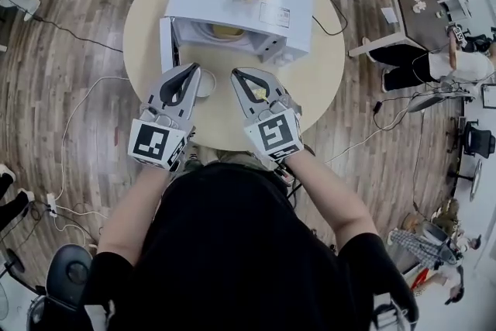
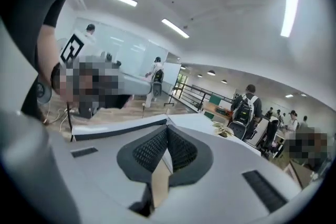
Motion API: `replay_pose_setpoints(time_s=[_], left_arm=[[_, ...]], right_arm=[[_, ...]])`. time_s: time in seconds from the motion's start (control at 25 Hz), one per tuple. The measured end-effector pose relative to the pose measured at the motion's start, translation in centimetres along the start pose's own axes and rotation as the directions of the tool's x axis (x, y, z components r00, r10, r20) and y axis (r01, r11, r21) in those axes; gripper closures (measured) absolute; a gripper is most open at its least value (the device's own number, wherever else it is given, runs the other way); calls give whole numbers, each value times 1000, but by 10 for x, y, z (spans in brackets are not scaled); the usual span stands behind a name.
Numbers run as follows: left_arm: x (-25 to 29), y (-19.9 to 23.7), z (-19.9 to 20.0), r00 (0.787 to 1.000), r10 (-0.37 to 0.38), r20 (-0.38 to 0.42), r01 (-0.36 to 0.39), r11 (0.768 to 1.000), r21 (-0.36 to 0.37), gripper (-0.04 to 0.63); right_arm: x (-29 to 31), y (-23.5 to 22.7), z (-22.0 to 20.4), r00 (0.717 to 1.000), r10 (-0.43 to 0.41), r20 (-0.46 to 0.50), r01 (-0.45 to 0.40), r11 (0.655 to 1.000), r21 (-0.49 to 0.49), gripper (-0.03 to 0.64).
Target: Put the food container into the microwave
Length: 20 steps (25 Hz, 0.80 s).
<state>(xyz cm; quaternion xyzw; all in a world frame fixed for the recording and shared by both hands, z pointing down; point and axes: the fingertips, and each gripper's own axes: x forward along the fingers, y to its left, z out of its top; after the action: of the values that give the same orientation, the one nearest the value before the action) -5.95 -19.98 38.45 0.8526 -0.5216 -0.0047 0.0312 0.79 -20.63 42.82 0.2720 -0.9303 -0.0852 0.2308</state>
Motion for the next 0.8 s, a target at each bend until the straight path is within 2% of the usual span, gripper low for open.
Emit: replay_pose_setpoints(time_s=[0.16,0.24,0.4,0.6,0.8], left_arm=[[-3,0,12,1000,-8,27,7,1000,13,577],[-6,1,18,999,-8,39,8,1000,18,577],[-12,6,29,998,1,67,-2,1000,13,577],[-19,17,37,997,20,78,-21,1000,16,577],[-24,23,43,996,25,88,-27,999,18,577]], right_arm=[[-31,-24,26,987,-109,121,93,987,131,603],[-44,-32,27,977,-154,147,124,973,194,603],[-65,-45,39,942,-240,232,182,952,247,603],[-79,-54,40,906,-329,266,245,920,305,603],[-85,-57,35,888,-381,257,293,900,322,604]])
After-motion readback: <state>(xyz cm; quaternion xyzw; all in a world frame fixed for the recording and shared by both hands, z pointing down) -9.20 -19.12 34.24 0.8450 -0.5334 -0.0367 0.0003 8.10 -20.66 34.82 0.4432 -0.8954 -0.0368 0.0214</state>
